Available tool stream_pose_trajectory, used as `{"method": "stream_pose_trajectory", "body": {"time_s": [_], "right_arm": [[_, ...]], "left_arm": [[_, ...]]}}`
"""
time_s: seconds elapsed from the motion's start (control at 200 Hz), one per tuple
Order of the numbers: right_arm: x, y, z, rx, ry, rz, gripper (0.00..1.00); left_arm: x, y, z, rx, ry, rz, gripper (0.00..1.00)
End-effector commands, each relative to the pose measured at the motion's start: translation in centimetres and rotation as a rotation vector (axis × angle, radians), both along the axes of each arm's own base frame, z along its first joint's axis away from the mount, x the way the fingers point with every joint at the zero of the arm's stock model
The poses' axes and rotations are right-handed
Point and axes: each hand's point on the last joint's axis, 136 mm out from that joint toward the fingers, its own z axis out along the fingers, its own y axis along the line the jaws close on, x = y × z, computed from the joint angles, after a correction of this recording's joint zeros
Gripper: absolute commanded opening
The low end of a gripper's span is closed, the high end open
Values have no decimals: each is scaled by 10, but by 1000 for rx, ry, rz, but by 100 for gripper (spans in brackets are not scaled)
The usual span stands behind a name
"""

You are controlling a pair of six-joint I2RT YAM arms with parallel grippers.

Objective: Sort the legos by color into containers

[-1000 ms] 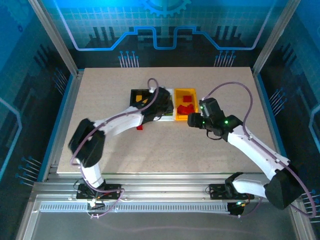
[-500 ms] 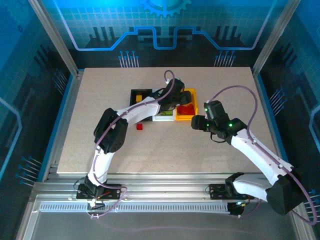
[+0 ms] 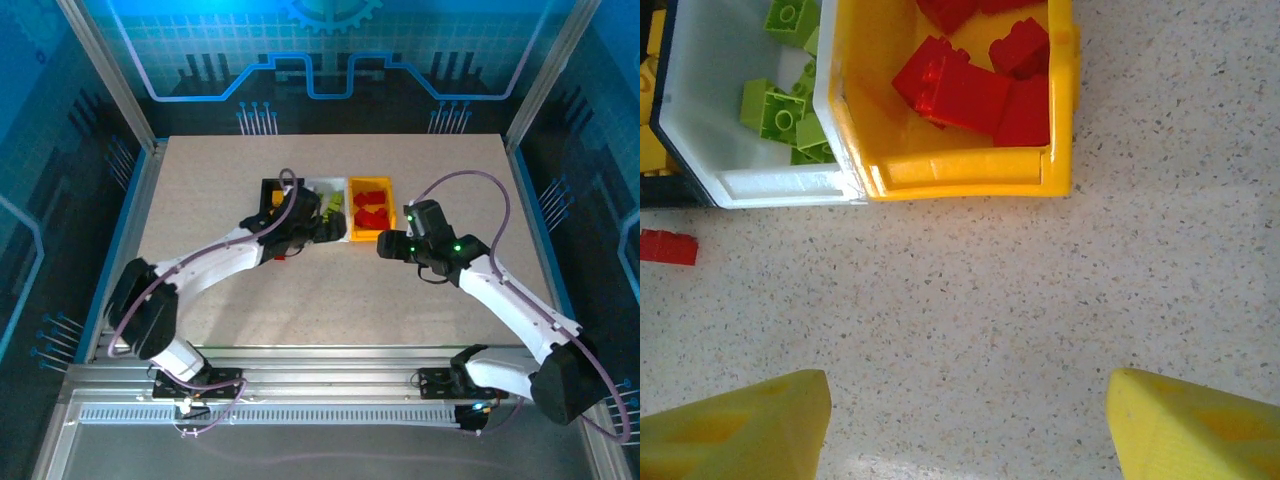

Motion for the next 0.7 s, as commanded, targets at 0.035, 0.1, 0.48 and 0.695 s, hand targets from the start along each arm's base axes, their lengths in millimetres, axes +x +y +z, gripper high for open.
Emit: {"method": "stream_pose_trajectory", "body": {"time_s": [0.035, 0.1, 0.48, 0.695], "right_arm": [[3, 5, -4, 22, 1, 1, 74], [4, 7, -4, 25, 0, 2, 74], [2, 3, -1, 10, -6, -3, 74], [1, 1, 0, 3, -13, -6, 74]], "left_arm": [[-39, 45, -39, 172, 115, -11, 99], [-49, 59, -51, 231, 155, 1, 99], [-30, 104, -103, 389, 175, 154, 78], [-9, 105, -119, 411, 137, 184, 70]]}}
